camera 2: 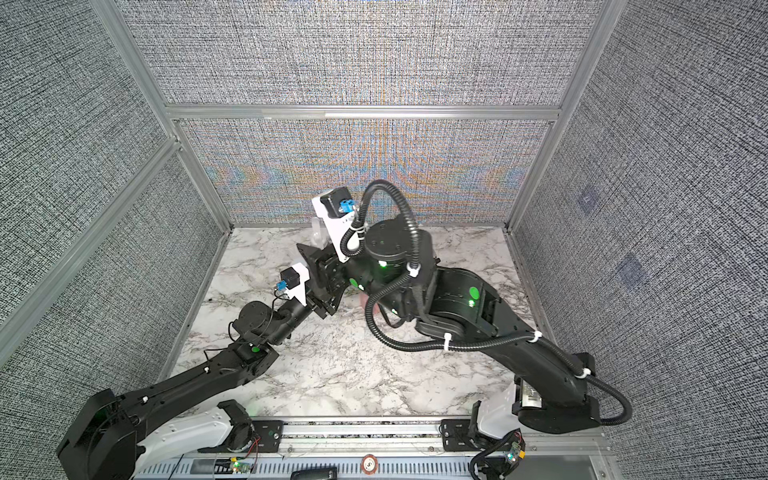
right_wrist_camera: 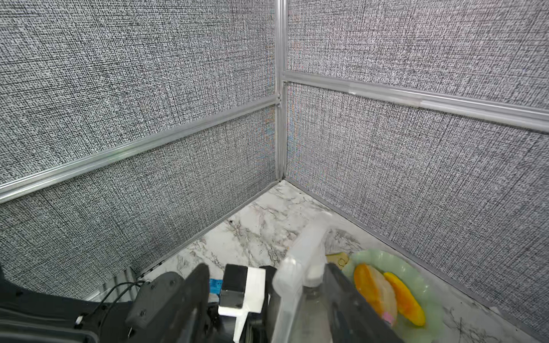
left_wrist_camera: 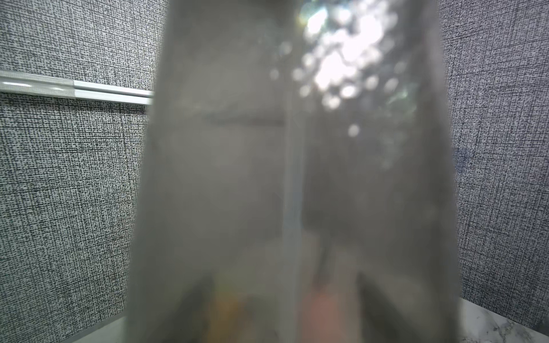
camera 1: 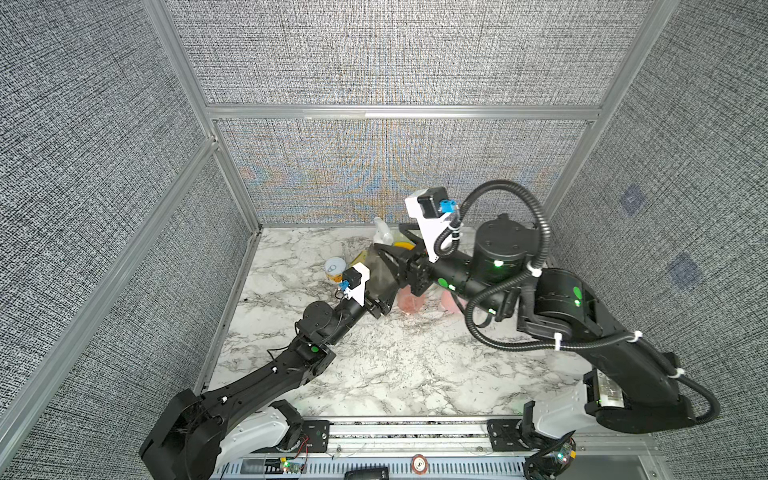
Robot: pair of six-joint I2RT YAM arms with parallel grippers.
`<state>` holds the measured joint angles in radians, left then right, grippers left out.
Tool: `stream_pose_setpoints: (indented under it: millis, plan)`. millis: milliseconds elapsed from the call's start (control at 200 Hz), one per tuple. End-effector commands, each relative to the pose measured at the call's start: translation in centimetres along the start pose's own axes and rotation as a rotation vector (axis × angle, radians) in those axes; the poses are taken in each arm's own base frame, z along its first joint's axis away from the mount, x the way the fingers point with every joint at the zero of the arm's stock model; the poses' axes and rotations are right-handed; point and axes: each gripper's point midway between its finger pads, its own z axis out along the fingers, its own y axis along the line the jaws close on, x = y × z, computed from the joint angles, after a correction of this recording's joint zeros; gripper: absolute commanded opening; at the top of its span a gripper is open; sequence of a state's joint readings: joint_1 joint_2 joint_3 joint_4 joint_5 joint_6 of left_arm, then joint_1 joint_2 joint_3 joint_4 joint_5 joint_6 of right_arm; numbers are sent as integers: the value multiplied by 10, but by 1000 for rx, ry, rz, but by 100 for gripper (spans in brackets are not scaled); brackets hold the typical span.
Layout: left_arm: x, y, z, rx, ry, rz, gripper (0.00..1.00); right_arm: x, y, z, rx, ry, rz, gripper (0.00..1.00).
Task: Attach spray nozzles to spray bottles
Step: Screw the spray nozzle on the spray bottle.
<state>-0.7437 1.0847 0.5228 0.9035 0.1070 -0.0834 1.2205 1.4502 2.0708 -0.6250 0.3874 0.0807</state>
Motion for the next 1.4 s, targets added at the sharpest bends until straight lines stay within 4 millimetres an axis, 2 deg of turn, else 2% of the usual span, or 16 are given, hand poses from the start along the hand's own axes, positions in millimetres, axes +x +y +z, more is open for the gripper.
stream_pose_setpoints:
  millis: [0,15,70,135,210,350,510,775,945,1396]
  plan:
    - [-11,-5,-1,29,-47,-8,54,1,-14,-13,-24,-6,-54,59]
    - [-11,-5,0,31,-45,-9,54,1,-23,-14,-11,-8,-41,59]
    - [-11,-7,0,39,-46,-11,54,5,-31,-19,-61,-5,-25,57]
    - [-11,-10,0,55,-47,-14,54,13,-51,-21,-65,2,12,55]
    - [-13,-14,-1,80,-50,-19,54,27,-56,-24,-175,-5,16,54]
    - [-17,-28,0,165,-50,-36,54,50,-48,-20,-398,25,53,48]
    - [-20,-40,0,238,-50,-65,54,57,-43,-15,-515,25,59,45]
    - [-18,-46,2,277,-38,-81,53,65,-37,2,-585,46,81,47]
    - [-15,-47,3,280,-29,-83,53,64,-31,11,-616,36,88,48]
    - [-17,-46,2,276,-33,-82,53,64,-24,25,-628,33,89,48]
